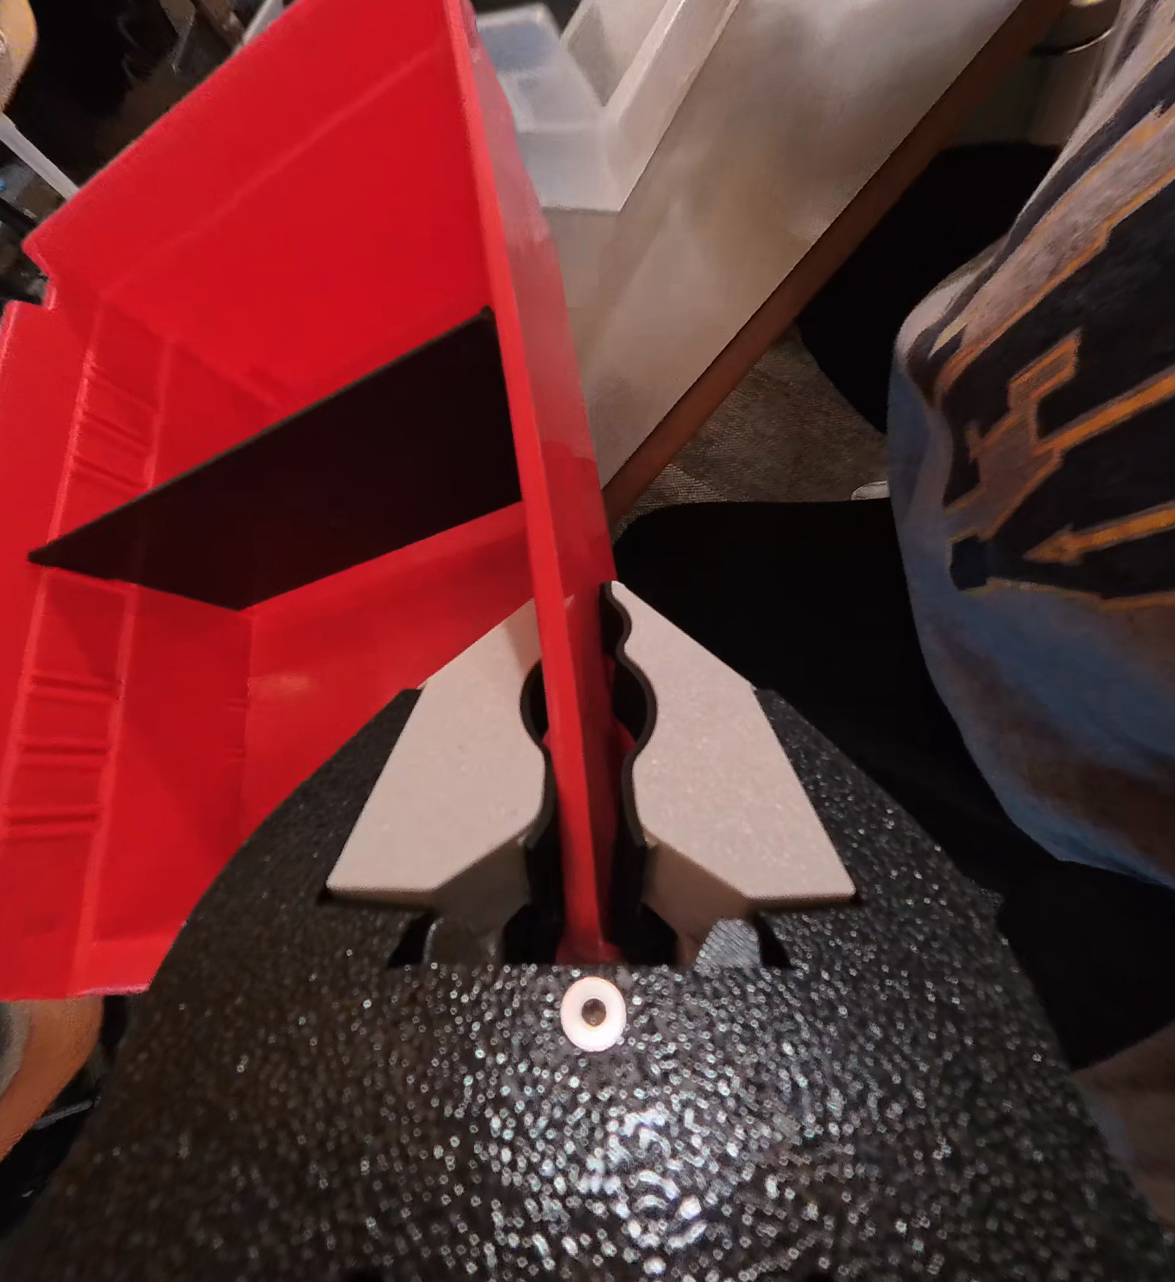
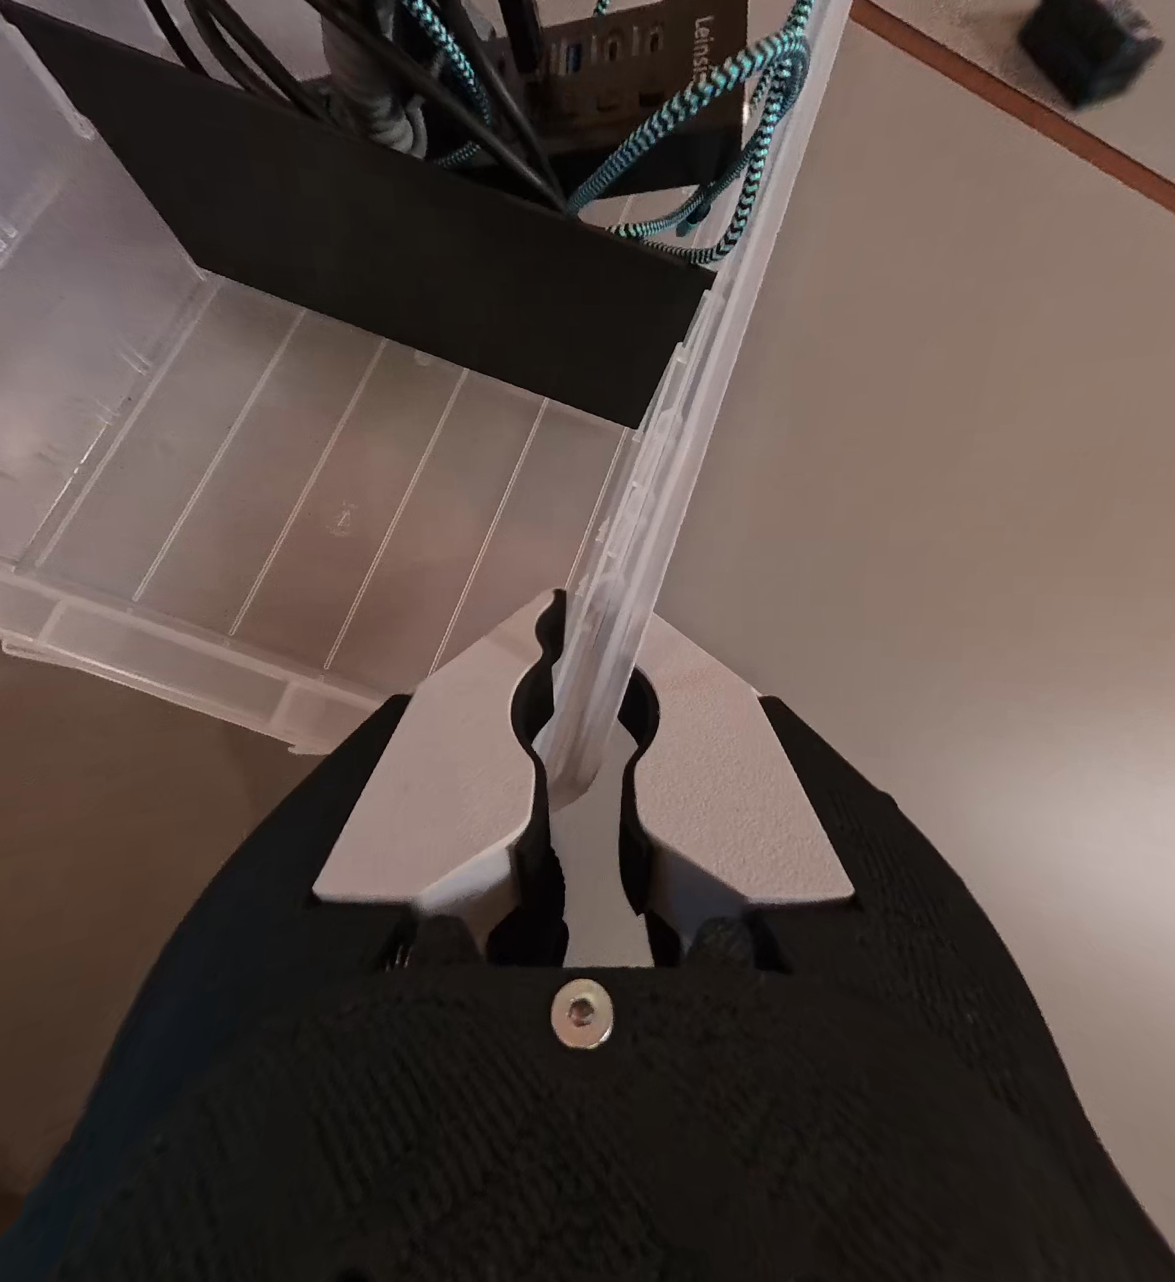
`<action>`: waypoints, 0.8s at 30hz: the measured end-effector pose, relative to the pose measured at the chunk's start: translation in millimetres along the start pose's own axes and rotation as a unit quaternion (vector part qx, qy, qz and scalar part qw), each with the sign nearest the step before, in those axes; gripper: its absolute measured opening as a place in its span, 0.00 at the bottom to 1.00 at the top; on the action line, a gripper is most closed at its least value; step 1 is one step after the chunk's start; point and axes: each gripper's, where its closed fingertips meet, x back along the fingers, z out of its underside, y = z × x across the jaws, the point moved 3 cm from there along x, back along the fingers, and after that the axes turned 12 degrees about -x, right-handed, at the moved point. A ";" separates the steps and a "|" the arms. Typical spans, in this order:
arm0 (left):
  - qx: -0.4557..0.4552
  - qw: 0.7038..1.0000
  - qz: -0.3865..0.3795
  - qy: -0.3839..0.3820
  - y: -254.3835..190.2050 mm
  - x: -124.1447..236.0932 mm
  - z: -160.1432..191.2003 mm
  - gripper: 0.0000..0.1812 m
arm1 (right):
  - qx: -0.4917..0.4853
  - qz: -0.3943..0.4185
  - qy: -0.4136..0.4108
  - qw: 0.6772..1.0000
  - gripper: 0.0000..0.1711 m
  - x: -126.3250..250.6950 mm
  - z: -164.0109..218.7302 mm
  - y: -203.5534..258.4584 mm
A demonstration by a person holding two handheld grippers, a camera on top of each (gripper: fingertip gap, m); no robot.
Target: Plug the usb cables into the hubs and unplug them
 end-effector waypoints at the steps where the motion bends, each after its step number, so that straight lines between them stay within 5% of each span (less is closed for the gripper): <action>1: -0.003 1.000 -0.002 -0.002 0.6 3.8 -3.0 0.03 | 0.006 -0.007 -0.002 1.000 0.06 -4.2 -2.9 12.0; 6: -0.021 0.999 -0.014 -0.030 7.4 16.8 -28.3 0.03 | 0.027 -0.053 -0.026 0.998 0.18 -7.9 -13.1 52.2; 12: -0.071 0.993 -0.001 -0.098 24.8 -2.3 -95.1 0.03 | -0.014 -0.119 -0.067 0.990 0.32 44.8 -23.9 26.5; 19: -0.133 0.967 0.073 -0.203 34.9 -73.3 -223.8 0.03 | -0.033 -0.027 -0.168 0.985 0.28 140.2 -30.9 -81.3; 24: -0.178 0.942 0.165 -0.232 17.8 -145.8 -321.5 0.04 | -0.088 0.091 -0.234 0.964 0.24 199.2 -1.4 -177.7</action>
